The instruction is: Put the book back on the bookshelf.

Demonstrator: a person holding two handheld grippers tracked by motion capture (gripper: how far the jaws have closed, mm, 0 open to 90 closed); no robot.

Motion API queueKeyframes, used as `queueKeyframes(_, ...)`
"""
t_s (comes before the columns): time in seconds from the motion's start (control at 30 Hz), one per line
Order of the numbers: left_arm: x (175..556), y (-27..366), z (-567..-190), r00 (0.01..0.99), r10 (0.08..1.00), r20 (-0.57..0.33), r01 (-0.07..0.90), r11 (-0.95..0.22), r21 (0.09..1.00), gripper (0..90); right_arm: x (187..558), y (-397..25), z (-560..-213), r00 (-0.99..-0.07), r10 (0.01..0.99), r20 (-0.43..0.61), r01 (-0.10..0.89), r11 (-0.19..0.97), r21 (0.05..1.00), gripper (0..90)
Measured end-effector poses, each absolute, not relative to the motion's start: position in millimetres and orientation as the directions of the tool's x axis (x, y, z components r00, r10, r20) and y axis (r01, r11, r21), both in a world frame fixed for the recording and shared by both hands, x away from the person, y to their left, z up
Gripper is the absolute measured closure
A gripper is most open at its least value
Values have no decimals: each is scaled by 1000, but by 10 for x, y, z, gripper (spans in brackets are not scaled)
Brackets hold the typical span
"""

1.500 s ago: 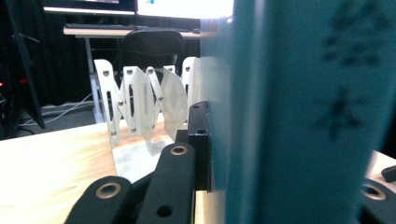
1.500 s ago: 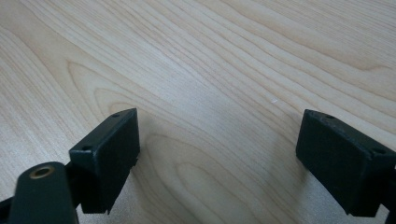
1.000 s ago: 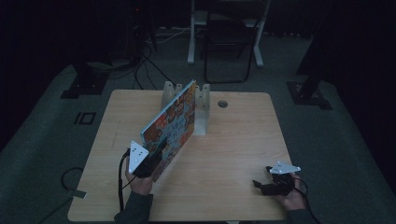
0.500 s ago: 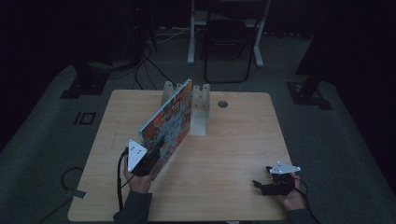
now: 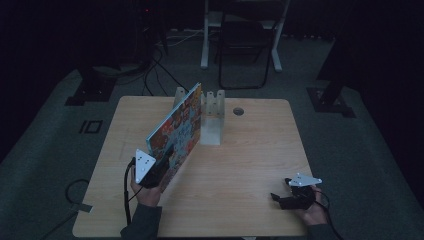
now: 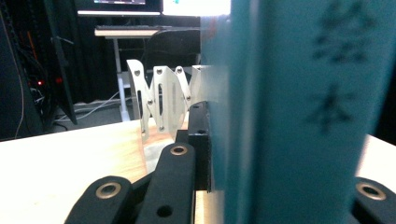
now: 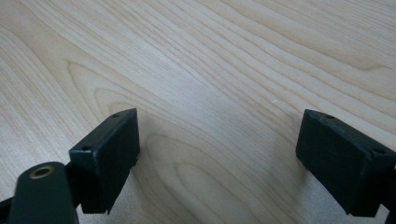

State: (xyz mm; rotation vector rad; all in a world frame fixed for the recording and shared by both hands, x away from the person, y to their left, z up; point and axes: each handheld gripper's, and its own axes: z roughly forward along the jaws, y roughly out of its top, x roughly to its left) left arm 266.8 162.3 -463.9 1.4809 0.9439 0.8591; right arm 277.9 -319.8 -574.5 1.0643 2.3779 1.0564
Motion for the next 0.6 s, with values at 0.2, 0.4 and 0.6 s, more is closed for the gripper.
queueKeyframes(0.2,2679,1622,-4640,399,917,4,99,-48,994,810,2780,-3198,-5744,-667,745,3,502,446,741,131)
queueKeyframes(0.4,2690,1625,-4645,385,923,5,100,-47,994,810,2780,-3198,-5745,-667,745,2,502,446,741,131)
queueKeyframes(0.6,2697,1637,-4642,372,928,9,102,-50,994,810,2780,-3198,-5745,-667,745,2,501,446,741,131)
